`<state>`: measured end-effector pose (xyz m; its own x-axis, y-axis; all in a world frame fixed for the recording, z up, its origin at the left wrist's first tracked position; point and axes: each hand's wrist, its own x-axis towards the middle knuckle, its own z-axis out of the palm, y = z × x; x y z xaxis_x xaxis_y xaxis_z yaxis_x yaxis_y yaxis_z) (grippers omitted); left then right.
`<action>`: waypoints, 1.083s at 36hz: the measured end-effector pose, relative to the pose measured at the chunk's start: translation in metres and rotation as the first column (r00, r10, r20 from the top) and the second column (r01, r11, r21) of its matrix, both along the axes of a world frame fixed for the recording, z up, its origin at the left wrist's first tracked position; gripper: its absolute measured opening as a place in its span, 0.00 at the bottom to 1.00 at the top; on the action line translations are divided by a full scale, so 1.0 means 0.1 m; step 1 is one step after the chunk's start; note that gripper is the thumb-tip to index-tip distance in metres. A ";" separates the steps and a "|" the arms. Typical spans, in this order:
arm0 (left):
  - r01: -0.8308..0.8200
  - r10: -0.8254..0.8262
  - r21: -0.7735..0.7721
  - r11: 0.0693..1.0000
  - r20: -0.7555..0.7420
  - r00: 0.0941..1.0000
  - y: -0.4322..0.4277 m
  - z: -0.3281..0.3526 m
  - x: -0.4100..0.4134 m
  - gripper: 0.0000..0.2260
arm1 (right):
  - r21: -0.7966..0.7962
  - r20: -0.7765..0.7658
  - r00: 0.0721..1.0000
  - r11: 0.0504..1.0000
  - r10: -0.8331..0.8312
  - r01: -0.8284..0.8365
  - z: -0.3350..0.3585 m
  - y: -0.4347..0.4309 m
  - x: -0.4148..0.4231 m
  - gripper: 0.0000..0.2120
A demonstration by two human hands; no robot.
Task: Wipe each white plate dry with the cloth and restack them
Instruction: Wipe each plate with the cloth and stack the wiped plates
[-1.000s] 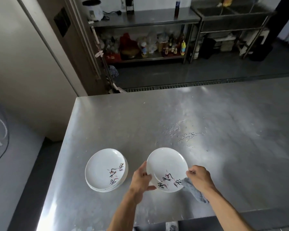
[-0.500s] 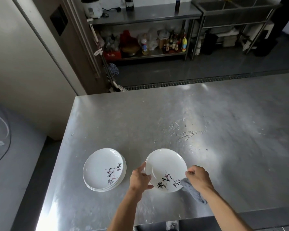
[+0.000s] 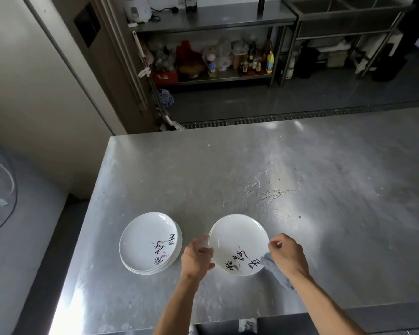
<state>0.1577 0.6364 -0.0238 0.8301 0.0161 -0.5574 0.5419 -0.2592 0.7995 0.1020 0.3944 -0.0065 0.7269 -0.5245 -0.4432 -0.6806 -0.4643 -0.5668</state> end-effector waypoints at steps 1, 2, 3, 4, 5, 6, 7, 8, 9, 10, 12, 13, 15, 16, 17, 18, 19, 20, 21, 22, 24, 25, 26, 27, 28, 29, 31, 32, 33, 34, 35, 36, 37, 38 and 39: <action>-0.006 0.006 0.007 1.000 0.008 1.000 0.02 0.01 0.00 0.16 | -0.007 0.028 0.999 1.000 -0.020 0.020 0.02 0.01 0.01 0.03; -0.011 0.011 0.014 1.000 0.022 1.000 0.04 0.02 0.00 0.15 | -0.012 0.057 0.998 0.999 -0.036 0.037 0.04 0.03 0.03 0.03; -0.015 0.015 0.018 1.000 0.038 0.999 0.07 0.03 0.00 0.14 | -0.015 0.083 0.996 0.999 -0.045 0.047 0.06 0.04 0.06 0.03; -0.021 0.020 0.022 1.000 0.054 0.998 0.10 0.05 -0.01 0.13 | -0.013 0.107 0.993 0.999 -0.047 0.048 0.09 0.07 0.09 0.04; -0.030 0.028 0.025 0.999 0.069 0.997 0.13 0.07 -0.01 0.12 | -0.004 0.126 0.991 0.999 -0.042 0.043 0.11 0.10 0.12 0.04; -0.041 0.039 0.029 0.999 0.083 0.996 0.17 0.08 -0.01 0.11 | 0.010 0.141 0.989 0.999 -0.037 0.036 0.12 0.14 0.15 0.04; -0.055 0.051 0.031 0.998 0.095 0.994 0.22 0.10 -0.01 0.09 | 0.024 0.152 0.988 0.999 -0.030 0.026 0.14 0.18 0.19 0.05; -0.066 0.063 0.029 0.997 0.103 0.993 0.27 0.11 -0.01 0.09 | 0.038 0.161 0.987 0.999 -0.022 0.017 0.15 0.22 0.23 0.05; -0.074 0.072 0.019 0.997 0.106 0.992 0.32 0.13 -0.02 0.09 | 0.053 0.168 0.986 0.999 -0.015 0.006 0.16 0.27 0.26 0.05; -0.082 0.081 0.005 0.997 0.105 0.991 0.38 0.15 -0.02 0.09 | 0.068 0.175 0.985 0.998 -0.007 -0.005 0.17 0.32 0.30 0.06; -0.088 0.090 -0.025 0.996 0.088 0.992 0.52 0.20 -0.05 0.09 | 0.094 0.189 0.982 0.995 0.017 -0.035 0.17 0.44 0.37 0.07; -0.079 0.082 -0.040 0.996 0.076 0.994 0.60 0.23 -0.08 0.09 | 0.105 0.195 0.980 0.993 0.032 -0.054 0.18 0.51 0.40 0.08; -0.043 0.046 -0.066 0.997 0.037 0.998 0.76 0.27 -0.15 0.10 | 0.123 0.207 0.976 0.988 0.067 -0.094 0.18 0.65 0.47 0.08; -0.032 0.033 -0.076 0.997 0.010 0.999 0.84 0.28 -0.18 0.11 | 0.127 0.214 0.973 0.985 0.088 -0.117 0.18 0.73 0.50 0.08; -0.032 0.031 -0.084 0.996 -0.021 0.999 0.93 0.29 -0.23 0.12 | 0.128 0.218 0.970 0.982 0.111 -0.141 0.18 0.81 0.53 0.08; -0.041 0.036 -0.091 0.995 -0.056 0.998 1.01 0.29 -0.27 0.13 | 0.128 0.222 0.966 0.978 0.134 -0.165 0.18 0.90 0.56 0.08; -0.048 0.040 -0.095 0.994 -0.087 0.995 1.10 0.30 -0.32 0.14 | 0.132 0.225 0.961 0.973 0.158 -0.191 0.18 0.98 0.59 0.08; -0.052 0.040 -0.097 0.994 -0.114 0.993 1.19 0.29 -0.37 0.15 | 0.138 0.227 0.957 0.966 0.182 -0.217 0.19 1.07 0.62 0.08; -0.055 0.042 -0.095 0.994 -0.136 0.990 1.27 0.29 -0.42 0.16 | 0.148 0.230 0.951 0.959 0.205 -0.243 0.19 1.17 0.64 0.08; -0.062 0.047 -0.090 0.994 -0.157 0.987 1.35 0.29 -0.47 0.16 | 0.158 0.236 0.945 0.951 0.226 -0.267 0.20 1.26 0.66 0.08; -0.067 0.053 -0.066 0.996 -0.185 0.981 1.51 0.28 -0.56 0.15 | 0.171 0.255 0.930 0.934 0.265 -0.314 0.22 1.45 0.70 0.08; -0.065 0.055 -0.046 0.997 -0.189 0.980 1.58 0.27 -0.61 0.12 | 0.178 0.261 0.923 0.926 0.283 -0.334 0.23 1.54 0.71 0.08; -0.068 0.062 -0.025 0.997 -0.188 0.980 1.66 0.25 -0.65 0.10 | 0.185 0.262 0.918 0.918 0.298 -0.351 0.25 1.63 0.72 0.08; -0.081 0.077 -0.014 0.997 -0.183 0.980 1.74 0.24 -0.69 0.08 | 0.194 0.257 0.915 0.911 0.311 -0.364 0.26 1.72 0.73 0.08; -0.104 0.101 -0.006 0.995 -0.175 0.979 1.81 0.22 -0.73 0.07 | 0.202 0.252 0.913 0.905 0.322 -0.375 0.27 1.81 0.74 0.08; -0.138 0.136 -0.003 0.990 -0.167 0.977 1.88 0.21 -0.76 0.06 | 0.206 0.251 0.909 0.899 0.333 -0.386 0.28 1.88 0.75 0.08; -0.226 0.226 0.018 0.974 -0.152 0.962 2.01 0.17 -0.83 0.05 | 0.201 0.255 0.895 0.886 0.365 -0.418 0.30 2.02 0.76 0.08; -0.266 0.270 0.042 0.963 -0.145 0.952 2.07 0.15 -0.86 0.07 | 0.199 0.257 0.888 0.879 0.380 -0.434 0.30 2.07 0.77 0.08; -0.303 0.309 0.067 0.951 -0.130 0.942 2.13 0.13 -0.89 0.08 | 0.197 0.259 0.882 0.873 0.393 -0.447 0.30 2.13 0.77 0.07; -0.321 0.332 0.108 0.941 -0.114 0.936 2.20 0.11 -0.91 0.09 | 0.195 0.259 0.878 0.868 0.403 -0.456 0.30 2.18 0.77 0.07; -0.323 0.340 0.152 0.934 -0.097 0.936 2.27 0.08 -0.94 0.08 | 0.192 0.258 0.875 0.866 0.409 -0.462 0.30 2.22 0.77 0.07; -0.323 0.344 0.192 0.927 -0.090 0.935 2.34 0.07 -0.97 0.11 | 0.188 0.256 0.873 0.865 0.414 -0.465 0.29 2.26 0.77 0.07; -0.331 0.354 0.206 0.921 -0.089 0.931 2.40 0.06 -0.99 0.18 | 0.185 0.253 0.873 0.865 0.417 -0.467 0.29 2.30 0.77 0.07; -0.321 0.343 0.199 0.926 -0.089 0.935 2.45 0.07 -1.01 0.24 | 0.184 0.250 0.873 0.865 0.418 -0.467 0.28 2.33 0.78 0.08; -0.301 0.321 0.194 0.934 -0.080 0.944 2.49 0.06 -1.03 0.25 | 0.182 0.247 0.873 0.865 0.420 -0.468 0.28 2.36 0.78 0.08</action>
<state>0.0550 0.8858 -0.0179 0.7023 0.3701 -0.6081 0.6988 -0.1952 0.6882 0.1802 0.6300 0.0215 0.9409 -0.0264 -0.3376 -0.2991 -0.5320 -0.7922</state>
